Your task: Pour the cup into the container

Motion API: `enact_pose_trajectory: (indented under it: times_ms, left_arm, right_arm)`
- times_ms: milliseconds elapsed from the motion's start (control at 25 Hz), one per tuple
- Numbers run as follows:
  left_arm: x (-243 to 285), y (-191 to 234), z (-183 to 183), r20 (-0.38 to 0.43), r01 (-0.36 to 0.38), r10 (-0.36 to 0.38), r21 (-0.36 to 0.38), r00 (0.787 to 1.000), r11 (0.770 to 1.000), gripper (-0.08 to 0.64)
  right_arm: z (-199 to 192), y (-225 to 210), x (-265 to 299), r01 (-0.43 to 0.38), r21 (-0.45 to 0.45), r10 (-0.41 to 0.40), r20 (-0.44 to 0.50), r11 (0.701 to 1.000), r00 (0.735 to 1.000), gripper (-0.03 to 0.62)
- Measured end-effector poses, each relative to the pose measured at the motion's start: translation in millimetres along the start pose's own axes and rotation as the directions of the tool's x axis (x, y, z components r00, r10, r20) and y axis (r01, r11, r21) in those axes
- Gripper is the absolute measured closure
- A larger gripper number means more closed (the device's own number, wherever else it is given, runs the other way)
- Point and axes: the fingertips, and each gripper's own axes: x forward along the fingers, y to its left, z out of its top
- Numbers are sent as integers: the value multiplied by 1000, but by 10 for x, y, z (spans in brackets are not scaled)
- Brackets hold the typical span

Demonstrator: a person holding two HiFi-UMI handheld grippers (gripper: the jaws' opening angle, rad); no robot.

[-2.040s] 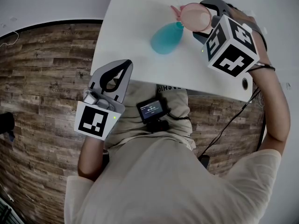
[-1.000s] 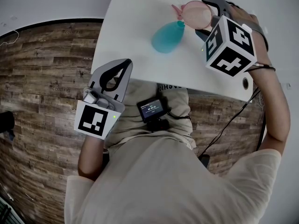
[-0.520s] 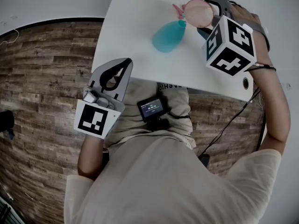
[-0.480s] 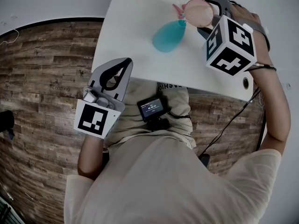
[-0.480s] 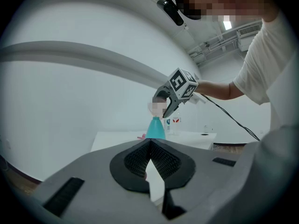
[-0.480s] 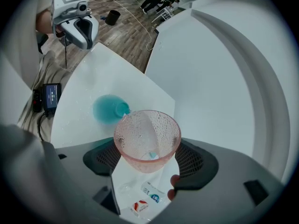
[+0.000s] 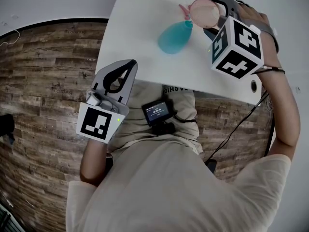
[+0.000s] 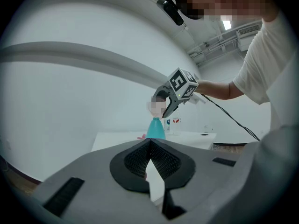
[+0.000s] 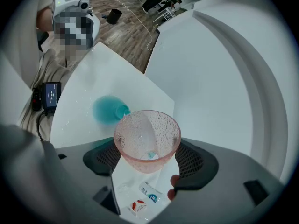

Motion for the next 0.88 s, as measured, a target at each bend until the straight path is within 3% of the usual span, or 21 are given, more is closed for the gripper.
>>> enact_pose_trajectory:
  times_ms: [880]
  left_arm:
    - [-41, -8, 3, 5, -5, 5, -1, 1000, 1000, 549]
  right_arm:
    - [-10, -37, -27, 38, -40, -40, -32, 998, 999, 222]
